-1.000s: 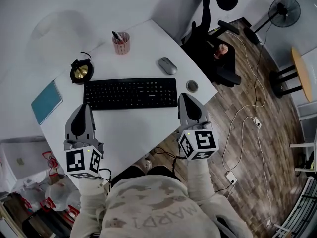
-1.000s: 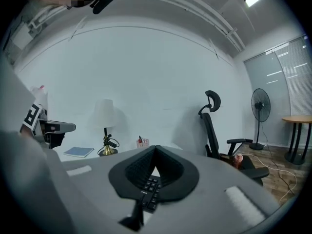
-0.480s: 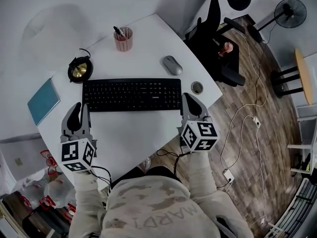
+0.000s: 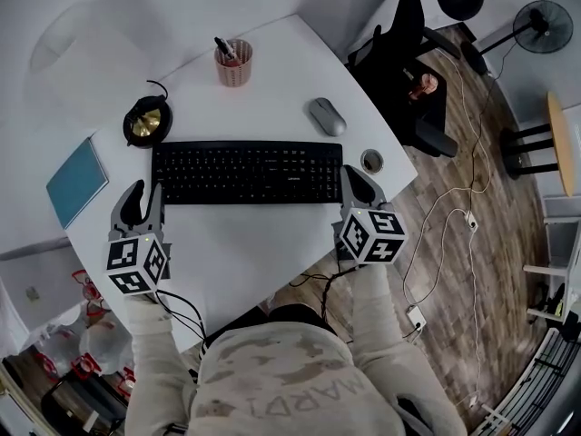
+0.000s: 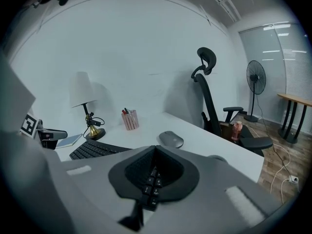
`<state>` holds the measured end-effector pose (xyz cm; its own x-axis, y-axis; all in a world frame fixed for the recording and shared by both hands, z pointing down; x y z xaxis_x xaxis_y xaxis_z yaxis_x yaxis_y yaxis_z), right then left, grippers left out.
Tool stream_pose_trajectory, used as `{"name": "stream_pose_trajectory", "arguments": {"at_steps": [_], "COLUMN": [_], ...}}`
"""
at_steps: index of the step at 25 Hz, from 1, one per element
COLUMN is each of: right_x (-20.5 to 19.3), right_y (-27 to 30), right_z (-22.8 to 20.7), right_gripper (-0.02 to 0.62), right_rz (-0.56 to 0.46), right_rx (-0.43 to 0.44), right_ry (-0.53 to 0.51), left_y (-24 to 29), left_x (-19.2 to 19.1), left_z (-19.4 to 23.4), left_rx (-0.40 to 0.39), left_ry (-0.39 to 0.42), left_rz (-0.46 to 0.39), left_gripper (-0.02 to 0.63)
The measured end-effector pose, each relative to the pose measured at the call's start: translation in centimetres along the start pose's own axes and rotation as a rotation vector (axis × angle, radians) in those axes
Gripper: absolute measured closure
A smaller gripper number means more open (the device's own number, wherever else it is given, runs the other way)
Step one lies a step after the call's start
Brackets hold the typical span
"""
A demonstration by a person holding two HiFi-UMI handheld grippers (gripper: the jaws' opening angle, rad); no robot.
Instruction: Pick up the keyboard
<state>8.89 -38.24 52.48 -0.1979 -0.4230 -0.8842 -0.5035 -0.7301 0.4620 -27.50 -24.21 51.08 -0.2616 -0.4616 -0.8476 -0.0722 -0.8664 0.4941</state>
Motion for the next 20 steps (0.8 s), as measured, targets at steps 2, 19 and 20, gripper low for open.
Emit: {"name": "stream_pose_trajectory", "arguments": {"at_steps": [2,19,20], "right_x": [-0.6,-5.1,-5.3], "right_y": [0.5,3.6,3.7], "right_z": [-0.2,-1.2,-1.2], "right_gripper": [0.583,0.365,0.352], "right_rz": [0.02,0.185,0.192], "right_rx": [-0.003,0.067,0.072], "right_ry": [0.0,0.039,0.047], "left_y": [0.8,5.0,5.3], "left_x": [-0.6,-4.3,-4.4], "left_z": [0.5,3.6,3.5], "left_rx": [-0.005,-0.035,-0.045], "left_ry": [-0.025,-0.087,-0.089], "left_rz": [0.021,0.163,0.172], "left_gripper": [0.468,0.383,0.376]}}
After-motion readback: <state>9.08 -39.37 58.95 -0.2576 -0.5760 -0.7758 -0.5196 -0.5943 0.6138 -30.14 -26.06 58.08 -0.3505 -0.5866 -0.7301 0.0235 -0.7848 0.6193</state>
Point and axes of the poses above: the fingertips, and each gripper's own axes: y forward along the fingers, z to its left, x out of its top, the point moved 1 cm from there along -y, backward along the fingers, and after that the axes turned 9 degrees about -y, right-handed, at the moved point
